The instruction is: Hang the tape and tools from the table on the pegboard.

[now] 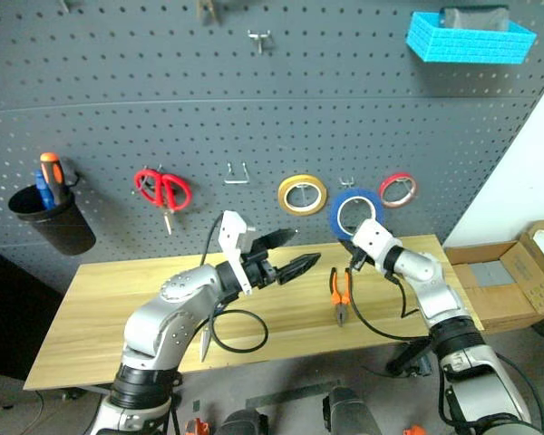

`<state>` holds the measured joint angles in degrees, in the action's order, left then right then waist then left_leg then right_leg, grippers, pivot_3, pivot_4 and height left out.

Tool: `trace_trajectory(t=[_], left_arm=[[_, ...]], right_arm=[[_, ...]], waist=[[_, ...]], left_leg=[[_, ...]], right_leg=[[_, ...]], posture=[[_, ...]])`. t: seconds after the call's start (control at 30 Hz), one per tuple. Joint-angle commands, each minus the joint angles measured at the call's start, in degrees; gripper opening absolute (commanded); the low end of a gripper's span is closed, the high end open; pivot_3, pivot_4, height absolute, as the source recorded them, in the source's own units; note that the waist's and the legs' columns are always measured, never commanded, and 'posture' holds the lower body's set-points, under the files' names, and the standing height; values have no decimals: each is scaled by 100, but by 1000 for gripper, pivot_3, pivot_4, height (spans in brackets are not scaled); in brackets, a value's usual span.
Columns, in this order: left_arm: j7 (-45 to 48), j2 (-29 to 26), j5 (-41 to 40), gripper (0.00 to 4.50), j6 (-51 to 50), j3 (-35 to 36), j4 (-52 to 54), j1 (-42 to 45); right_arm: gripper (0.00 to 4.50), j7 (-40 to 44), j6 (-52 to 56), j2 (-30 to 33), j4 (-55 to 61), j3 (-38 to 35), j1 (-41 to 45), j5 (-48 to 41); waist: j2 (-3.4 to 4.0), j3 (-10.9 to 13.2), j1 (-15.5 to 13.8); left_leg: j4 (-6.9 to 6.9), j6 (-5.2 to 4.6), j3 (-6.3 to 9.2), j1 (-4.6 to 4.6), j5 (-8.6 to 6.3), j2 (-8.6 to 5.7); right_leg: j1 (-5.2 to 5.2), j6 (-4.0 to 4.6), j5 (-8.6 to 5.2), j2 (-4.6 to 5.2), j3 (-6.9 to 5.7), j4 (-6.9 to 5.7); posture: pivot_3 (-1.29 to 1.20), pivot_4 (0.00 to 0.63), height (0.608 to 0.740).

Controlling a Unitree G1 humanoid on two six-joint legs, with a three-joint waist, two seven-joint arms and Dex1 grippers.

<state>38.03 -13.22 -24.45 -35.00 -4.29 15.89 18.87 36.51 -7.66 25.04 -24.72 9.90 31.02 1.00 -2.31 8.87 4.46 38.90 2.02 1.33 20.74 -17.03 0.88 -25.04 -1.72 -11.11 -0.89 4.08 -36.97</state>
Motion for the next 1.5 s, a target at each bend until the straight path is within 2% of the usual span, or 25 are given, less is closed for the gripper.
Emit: trace_trajectory(t=[0.03, 0.2, 0.23, 0.43, 0.53, 0.7, 0.97, 1.2, 1.5], left_arm=[[-11, 13, -105, 4500, 108, -15, 99, 147], [-11, -6, -56, 4500, 146, -95, 37, 30], [5, -32, -6, 4500, 181, -144, 4, -51], [222, -461, 455, 4500, 645, -596, -141, -797], [423, -945, 922, 4500, 1149, -845, -300, -1294], [473, -1293, 1140, 4500, 1525, -753, -536, -1561], [364, -1423, 1128, 4500, 1532, -500, -573, -1605], [184, -1411, 961, 4500, 1317, -167, -232, -1907], [16, -1373, 838, 4500, 978, -110, 297, -2132]], right_arm=[[2598, -31, 276, -40, 515, -230, -121, -175], [4323, -159, 980, -185, 1387, -292, -875, -296], [4488, -212, 1215, -230, 1593, -288, -1092, -316], [4488, -919, 3631, -659, 2642, -270, -2086, -309], [4488, -1510, 5223, -1321, 2953, -672, -1947, -680], [4488, -2114, 6327, -1830, 2760, -987, -1251, -763], [4488, -2702, 6663, -2274, 1586, -1104, -292, -678], [4488, -3248, 6678, -2351, 731, -1490, 33, -680], [4488, -3208, 6005, -2300, -260, -1138, 366, -488]], waist=[[7, -18, 0], [19, -41, -33], [21, -41, -41], [39, -19, -37], [56, 38, 51], [80, 257, 49], [93, 468, 35], [80, 621, 26], [67, 675, 27]], left_leg=[[0, 0, 0, 0, 0, 0], [0, -1, 2, 0, 0, 0], [0, -1, 1, -1, 0, -1], [-1, -2, -3, -7, 0, 0], [-1, -11, -4, -15, 6, 1], [-2, -49, 6, -41, 29, -5], [-15, -63, 22, 19, 21, -8], [-19, -94, 25, 34, -3, 4], [-18, -95, 25, 19, -4, -1]], right_leg=[[1, -1, -1, 0, 0, -1], [2, -28, -17, 0, 0, -2], [1, -28, -17, 0, 1, -2], [1, -23, -22, 0, 5, -6], [0, 8, -38, -2, 9, -15], [5, 23, -42, -5, 13, -17], [-32, -8, -31, -3, 5, -2], [-42, -14, -41, 19, 6, 5], [-29, -34, -47, 22, 5, 7]], posture=[[9, 64, 740], [-2, 92, 740], [-4, 96, 740], [-34, 157, 740], [-51, 192, 740], [-58, 242, 740], [-26, 290, 740], [14, 308, 740], [48, 312, 740]])
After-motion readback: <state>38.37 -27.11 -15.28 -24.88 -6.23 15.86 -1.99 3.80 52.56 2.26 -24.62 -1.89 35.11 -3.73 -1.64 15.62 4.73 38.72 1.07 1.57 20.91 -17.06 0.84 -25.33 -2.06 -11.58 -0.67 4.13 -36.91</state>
